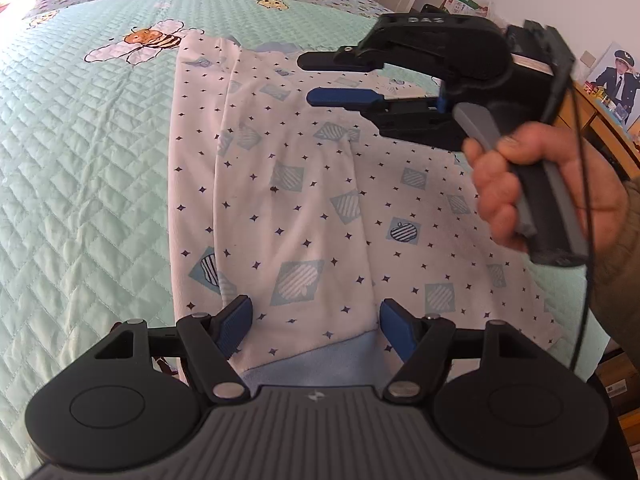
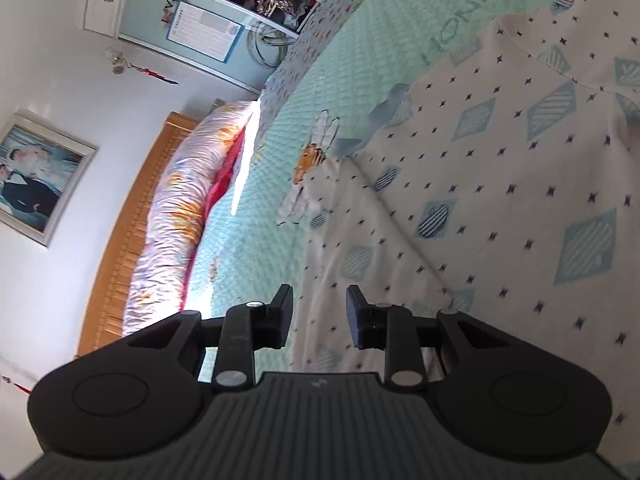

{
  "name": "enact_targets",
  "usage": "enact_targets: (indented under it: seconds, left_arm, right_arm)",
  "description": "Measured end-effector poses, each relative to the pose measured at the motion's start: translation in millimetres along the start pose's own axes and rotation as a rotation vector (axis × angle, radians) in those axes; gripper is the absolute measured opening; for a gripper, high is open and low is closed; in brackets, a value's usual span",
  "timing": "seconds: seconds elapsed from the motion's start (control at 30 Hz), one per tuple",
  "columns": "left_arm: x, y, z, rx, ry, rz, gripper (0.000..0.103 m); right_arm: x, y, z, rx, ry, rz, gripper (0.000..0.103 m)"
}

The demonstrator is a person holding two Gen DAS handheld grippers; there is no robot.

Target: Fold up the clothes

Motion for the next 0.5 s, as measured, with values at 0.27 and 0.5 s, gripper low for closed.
enact_targets:
  seconds: [0.27,0.5]
  left_arm:
    - [2,0,-2,-0.009,-0.002,0.002,0.074]
    - [4,2,-1,-0.002,-0.002,-0.002,0.076]
  right_arm:
    - [-6,5,22,-0.068,-0.027,0.083,0.020]
    - [-12,6,68,-0.079,-0.134,0.068,0.018]
Point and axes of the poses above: each gripper's, at about its wrist camera, not at the fingertips, and x roughly the way its jaws point, y to its right, z to its underside, the point moved 7 cm from there along x, roughly the way its jaws point, and after that the axes turned 1 degree about -y, right-handed, at the moved point
